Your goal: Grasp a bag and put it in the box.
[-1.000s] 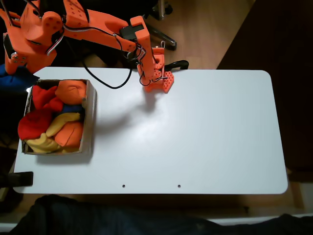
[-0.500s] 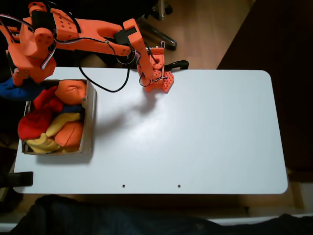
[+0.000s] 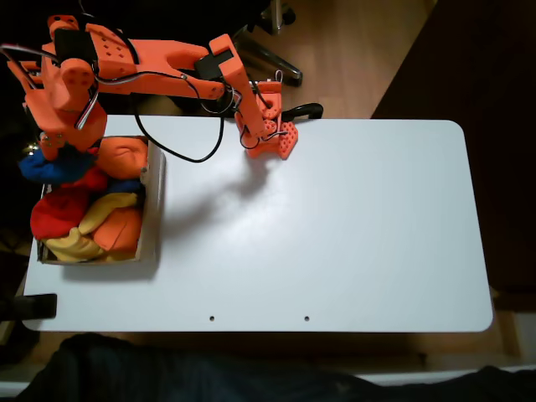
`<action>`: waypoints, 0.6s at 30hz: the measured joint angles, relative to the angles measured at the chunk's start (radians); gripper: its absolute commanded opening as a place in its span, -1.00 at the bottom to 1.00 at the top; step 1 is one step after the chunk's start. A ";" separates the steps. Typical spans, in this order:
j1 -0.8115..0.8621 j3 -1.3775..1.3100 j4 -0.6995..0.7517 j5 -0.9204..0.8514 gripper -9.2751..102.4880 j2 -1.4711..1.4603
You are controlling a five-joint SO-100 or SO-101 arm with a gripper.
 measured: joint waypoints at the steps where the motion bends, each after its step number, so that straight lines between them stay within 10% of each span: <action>1: -0.005 0.000 0.006 0.000 -0.84 -0.002; 18: -0.048 0.146 0.005 -0.048 -0.83 -0.005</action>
